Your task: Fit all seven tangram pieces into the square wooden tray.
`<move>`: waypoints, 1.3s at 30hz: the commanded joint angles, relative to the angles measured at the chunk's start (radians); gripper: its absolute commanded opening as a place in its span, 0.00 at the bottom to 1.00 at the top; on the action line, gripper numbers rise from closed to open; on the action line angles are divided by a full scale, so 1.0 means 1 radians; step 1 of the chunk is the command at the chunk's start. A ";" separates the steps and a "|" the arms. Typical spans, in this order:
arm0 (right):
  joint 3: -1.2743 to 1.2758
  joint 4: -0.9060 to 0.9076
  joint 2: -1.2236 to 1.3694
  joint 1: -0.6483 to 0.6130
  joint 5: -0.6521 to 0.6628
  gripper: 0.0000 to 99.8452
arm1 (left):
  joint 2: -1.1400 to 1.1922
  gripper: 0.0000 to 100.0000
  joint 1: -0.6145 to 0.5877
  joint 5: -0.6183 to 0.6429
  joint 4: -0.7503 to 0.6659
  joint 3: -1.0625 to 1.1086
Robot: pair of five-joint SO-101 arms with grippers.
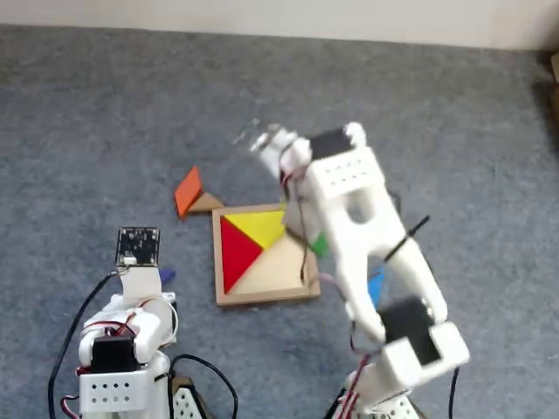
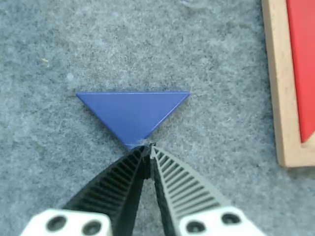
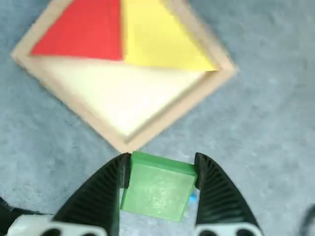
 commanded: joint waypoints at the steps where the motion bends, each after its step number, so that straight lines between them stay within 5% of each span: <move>1: 0.186 -0.151 -0.139 -0.079 0.002 0.06 | -0.035 0.01 -0.012 -0.008 0.005 0.021; 13: 0.446 -0.461 -0.166 -0.209 -0.114 0.06 | -0.035 0.01 -0.012 -0.008 0.005 0.021; 19: 0.446 -0.496 -0.165 -0.219 -0.144 0.16 | -0.035 0.01 -0.012 -0.008 0.005 0.021; 39: 0.440 -0.489 -0.174 -0.219 -0.149 0.25 | -0.035 0.01 -0.012 -0.008 0.005 0.021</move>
